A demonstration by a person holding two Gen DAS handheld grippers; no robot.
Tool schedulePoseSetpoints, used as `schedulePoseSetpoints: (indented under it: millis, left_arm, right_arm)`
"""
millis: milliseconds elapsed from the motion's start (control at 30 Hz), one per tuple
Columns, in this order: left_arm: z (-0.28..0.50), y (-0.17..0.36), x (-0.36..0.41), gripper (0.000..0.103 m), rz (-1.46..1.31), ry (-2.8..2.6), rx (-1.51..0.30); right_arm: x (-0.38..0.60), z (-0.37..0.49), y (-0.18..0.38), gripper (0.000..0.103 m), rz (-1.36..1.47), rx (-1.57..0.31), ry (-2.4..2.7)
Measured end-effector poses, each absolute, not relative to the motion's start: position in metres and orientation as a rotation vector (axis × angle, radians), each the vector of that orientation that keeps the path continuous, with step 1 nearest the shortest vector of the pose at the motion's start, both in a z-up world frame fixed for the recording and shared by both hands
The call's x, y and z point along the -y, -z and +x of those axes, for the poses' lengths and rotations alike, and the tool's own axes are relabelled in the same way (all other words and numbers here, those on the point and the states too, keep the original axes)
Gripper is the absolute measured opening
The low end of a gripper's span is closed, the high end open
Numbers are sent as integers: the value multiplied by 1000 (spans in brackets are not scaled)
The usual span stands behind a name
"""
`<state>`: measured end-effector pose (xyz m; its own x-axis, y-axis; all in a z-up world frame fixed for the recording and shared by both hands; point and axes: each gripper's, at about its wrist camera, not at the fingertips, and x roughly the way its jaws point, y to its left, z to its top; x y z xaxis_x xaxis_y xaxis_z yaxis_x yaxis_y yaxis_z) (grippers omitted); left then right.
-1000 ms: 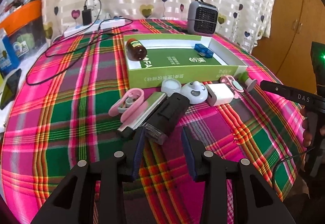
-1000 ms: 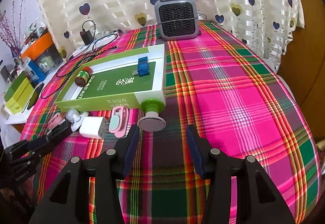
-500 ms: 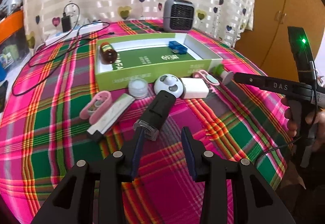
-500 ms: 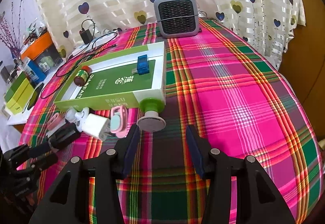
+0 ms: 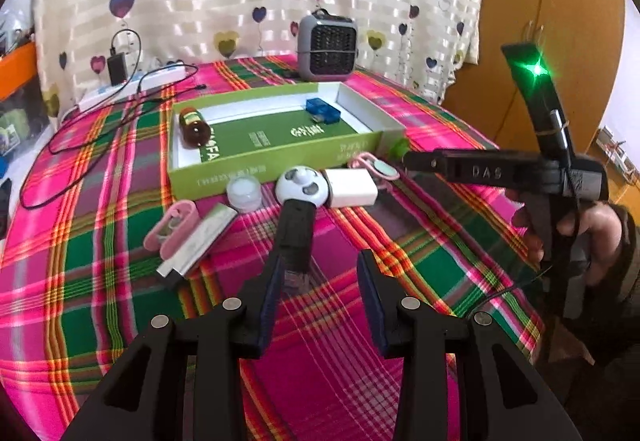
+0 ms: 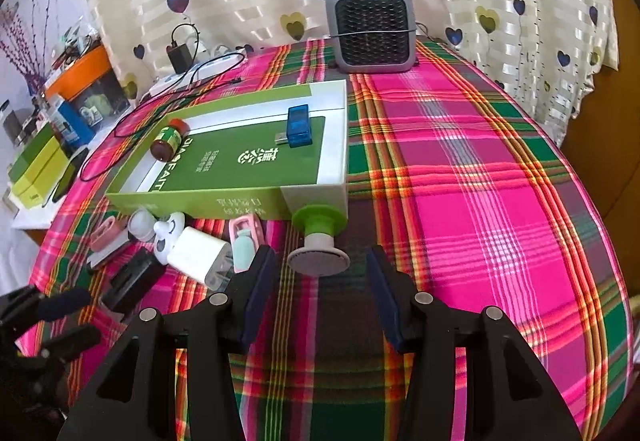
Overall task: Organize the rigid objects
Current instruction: 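Grasp the black cylindrical device with the left tool while the right tool grasps the green-topped white object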
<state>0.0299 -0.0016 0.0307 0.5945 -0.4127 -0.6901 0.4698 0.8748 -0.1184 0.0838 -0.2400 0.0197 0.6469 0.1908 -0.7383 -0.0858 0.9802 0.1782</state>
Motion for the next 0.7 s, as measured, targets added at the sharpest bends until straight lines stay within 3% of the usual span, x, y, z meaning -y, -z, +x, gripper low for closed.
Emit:
schedulePoseSetpoints:
  millis: [700]
  left_arm:
    - [67,-8,17,36,117,456,-874]
  right_arm:
    - [230,103,-8,49,57,-909,-132]
